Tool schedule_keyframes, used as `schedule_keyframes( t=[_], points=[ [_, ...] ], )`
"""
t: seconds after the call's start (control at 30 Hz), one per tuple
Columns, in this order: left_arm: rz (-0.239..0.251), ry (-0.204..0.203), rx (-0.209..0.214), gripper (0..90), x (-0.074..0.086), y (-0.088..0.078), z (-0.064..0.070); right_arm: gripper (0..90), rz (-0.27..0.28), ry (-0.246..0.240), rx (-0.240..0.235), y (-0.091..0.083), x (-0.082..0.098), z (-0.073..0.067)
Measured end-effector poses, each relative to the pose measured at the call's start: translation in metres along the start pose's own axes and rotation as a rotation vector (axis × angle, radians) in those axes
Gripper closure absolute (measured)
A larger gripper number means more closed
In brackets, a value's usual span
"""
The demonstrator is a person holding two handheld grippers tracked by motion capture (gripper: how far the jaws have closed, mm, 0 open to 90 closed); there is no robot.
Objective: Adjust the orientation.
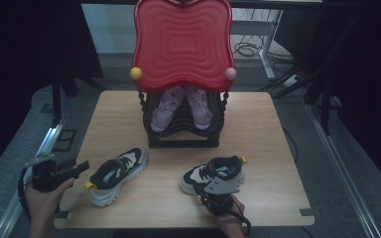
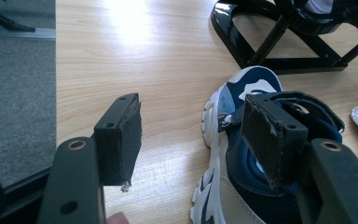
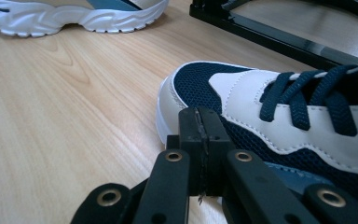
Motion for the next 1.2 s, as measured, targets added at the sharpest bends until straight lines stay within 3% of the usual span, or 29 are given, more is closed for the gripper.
schedule_keyframes(
  t=[0.7, 1.2],
  points=[
    [-0.003, 0.000, 0.005, 38.4, 0.001, 0.000, 0.000, 89.7, 0.004, 0.000, 0.087, 0.033, -0.006, 0.000],
    [-0.008, 0.002, 0.006, 38.4, 0.001, 0.001, 0.000, 89.7, 0.002, 0.023, 0.085, 0.043, -0.009, 0.005]
  ],
)
Point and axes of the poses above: each handheld gripper's, and its own axes: y roughly forward along the jaws, x roughly out of its underside, z roughly to its right, the point moved 4 cm from there along y, roughly forward along the jaws, and after that the axes turned 12 degrees about z, right-handed, at the moved point
